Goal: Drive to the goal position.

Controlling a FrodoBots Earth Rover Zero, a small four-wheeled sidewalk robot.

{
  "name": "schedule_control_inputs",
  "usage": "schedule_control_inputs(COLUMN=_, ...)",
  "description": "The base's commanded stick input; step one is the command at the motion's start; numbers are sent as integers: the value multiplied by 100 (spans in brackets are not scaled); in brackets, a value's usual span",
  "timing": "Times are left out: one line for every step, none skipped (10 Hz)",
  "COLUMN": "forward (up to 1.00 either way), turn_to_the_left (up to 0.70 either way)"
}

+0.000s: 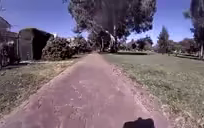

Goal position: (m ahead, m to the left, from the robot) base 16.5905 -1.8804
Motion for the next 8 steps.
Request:
schedule_control_inputs(forward=70, turn_to_the_left=26)
schedule_control_inputs(forward=70, turn_to_the_left=20)
schedule_control_inputs(forward=70, turn_to_the_left=13)
schedule_control_inputs(forward=70, turn_to_the_left=8)
schedule_control_inputs(forward=70, turn_to_the_left=3)
schedule_control_inputs(forward=70, turn_to_the_left=0)
schedule_control_inputs(forward=70, turn_to_the_left=0)
schedule_control_inputs(forward=70, turn_to_the_left=0)
